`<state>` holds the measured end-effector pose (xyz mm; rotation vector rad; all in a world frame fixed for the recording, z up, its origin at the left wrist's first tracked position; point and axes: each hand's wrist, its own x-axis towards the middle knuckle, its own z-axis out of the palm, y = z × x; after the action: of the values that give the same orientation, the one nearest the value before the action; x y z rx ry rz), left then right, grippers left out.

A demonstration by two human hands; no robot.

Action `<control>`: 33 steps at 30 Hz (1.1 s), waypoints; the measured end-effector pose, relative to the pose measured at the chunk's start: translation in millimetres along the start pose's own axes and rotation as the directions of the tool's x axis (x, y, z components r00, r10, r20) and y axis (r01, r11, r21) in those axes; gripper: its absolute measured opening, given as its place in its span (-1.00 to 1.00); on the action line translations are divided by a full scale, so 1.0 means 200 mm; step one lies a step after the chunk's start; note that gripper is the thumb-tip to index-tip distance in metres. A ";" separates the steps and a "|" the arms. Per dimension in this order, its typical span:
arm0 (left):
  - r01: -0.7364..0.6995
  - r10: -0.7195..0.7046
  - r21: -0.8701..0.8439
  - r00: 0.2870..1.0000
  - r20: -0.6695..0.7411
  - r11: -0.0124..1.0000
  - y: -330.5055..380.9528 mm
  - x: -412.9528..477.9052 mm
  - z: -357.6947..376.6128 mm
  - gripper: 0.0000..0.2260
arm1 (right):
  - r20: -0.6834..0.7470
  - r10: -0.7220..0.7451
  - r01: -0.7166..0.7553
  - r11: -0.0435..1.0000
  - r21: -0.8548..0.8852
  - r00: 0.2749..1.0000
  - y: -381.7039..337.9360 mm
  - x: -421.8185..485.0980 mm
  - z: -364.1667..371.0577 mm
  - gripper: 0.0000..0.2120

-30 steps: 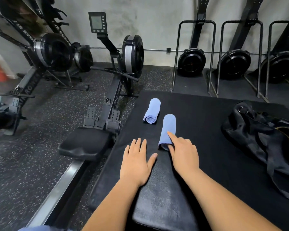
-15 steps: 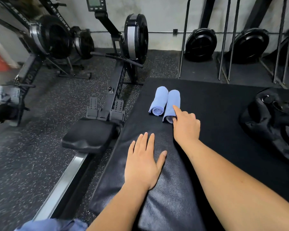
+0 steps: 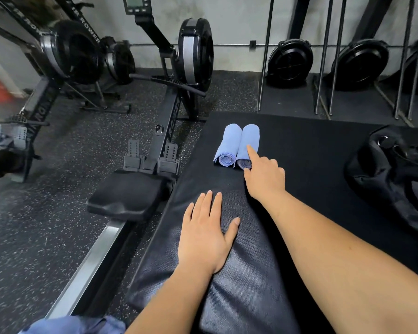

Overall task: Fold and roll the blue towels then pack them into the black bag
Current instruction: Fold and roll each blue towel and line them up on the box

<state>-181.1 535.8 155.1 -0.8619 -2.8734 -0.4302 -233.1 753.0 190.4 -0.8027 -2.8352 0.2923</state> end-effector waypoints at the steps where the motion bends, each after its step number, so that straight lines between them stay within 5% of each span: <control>1: 0.001 -0.001 -0.003 1.000 0.001 1.000 0.00 0.00 0.00 -0.30 | 0.024 -0.010 0.010 1.000 0.002 1.000 0.00 -0.02 -0.01 -0.37; 15: -0.019 0.023 -0.149 0.999 0.024 0.989 -0.02 -0.03 -0.08 -0.37 | 0.256 -0.154 0.161 0.987 -0.003 0.954 -0.07 -0.44 -0.26 -0.33; 33: 0.173 -0.173 -0.060 0.985 -0.011 0.983 -0.52 -0.69 -0.54 -0.36 | 0.281 -0.442 0.444 0.894 0.059 0.852 -0.66 -1.09 -0.34 -0.39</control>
<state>-121.4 349.1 208.0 -0.6150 -2.9455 -0.5390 -101.9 536.0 261.5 -0.0843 -3.1819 0.3494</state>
